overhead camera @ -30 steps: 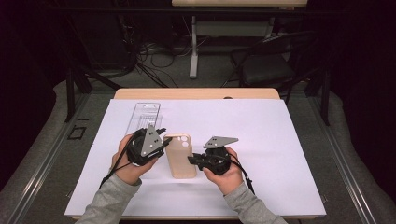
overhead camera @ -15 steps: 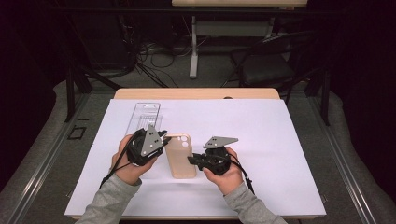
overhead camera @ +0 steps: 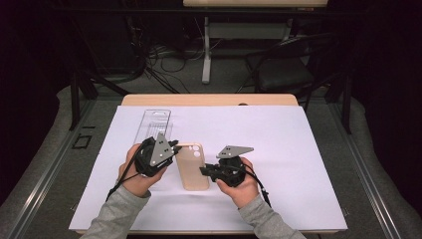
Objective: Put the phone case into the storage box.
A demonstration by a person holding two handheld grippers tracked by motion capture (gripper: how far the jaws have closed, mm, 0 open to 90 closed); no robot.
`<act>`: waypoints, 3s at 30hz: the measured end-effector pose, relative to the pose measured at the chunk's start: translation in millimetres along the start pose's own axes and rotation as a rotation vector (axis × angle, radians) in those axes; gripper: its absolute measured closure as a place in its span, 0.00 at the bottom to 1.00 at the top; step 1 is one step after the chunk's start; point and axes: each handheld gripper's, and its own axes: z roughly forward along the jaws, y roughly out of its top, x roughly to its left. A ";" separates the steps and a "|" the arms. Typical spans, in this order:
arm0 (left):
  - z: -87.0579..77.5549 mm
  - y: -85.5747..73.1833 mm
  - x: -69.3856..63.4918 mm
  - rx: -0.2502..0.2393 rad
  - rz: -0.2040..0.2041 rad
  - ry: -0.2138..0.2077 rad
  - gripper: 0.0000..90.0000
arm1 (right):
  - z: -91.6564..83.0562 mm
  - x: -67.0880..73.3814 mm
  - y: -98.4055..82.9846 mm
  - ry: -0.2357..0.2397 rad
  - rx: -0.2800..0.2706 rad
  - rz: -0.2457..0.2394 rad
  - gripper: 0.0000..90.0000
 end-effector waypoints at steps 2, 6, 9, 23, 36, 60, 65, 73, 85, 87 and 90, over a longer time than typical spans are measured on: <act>-0.1 -0.4 0.6 0.000 0.000 -0.002 0.87 | 0.2 0.2 -0.1 0.000 0.002 -0.002 0.90; -0.5 -0.7 1.1 -0.004 -0.001 -0.001 0.87 | 0.4 0.4 -0.1 0.004 -0.001 0.001 0.90; -0.7 -0.5 0.9 -0.003 -0.004 -0.001 0.88 | 0.2 0.5 -0.1 0.004 0.000 0.000 0.90; -1.4 -0.1 1.0 -0.001 -0.014 -0.004 0.88 | 0.7 0.5 -0.3 0.007 -0.002 0.001 0.90; -1.3 -0.1 1.0 -0.002 -0.017 -0.004 0.89 | 1.2 -0.4 -0.7 0.013 -0.003 0.010 0.90; 0.1 -3.6 5.2 0.009 -0.027 0.000 0.89 | 0.1 -3.4 0.0 0.033 -0.017 0.033 0.75; 1.2 -5.7 7.0 0.008 -0.042 0.006 0.89 | -1.6 -5.7 1.0 0.042 -0.040 0.043 0.65; 1.6 -7.5 9.2 0.010 -0.047 0.015 0.88 | -6.8 -8.9 5.0 0.022 -0.059 0.018 0.53; 0.1 -9.1 13.1 0.004 -0.050 0.017 0.89 | -23.4 -20.1 7.8 -0.056 -0.092 -0.015 0.54; 0.0 -9.6 14.2 0.005 -0.053 0.018 0.89 | -27.1 -22.6 7.0 -0.065 -0.087 -0.006 0.54; -0.3 -10.1 15.8 0.003 -0.053 0.022 0.88 | -30.4 -25.9 4.6 -0.079 -0.080 0.005 0.51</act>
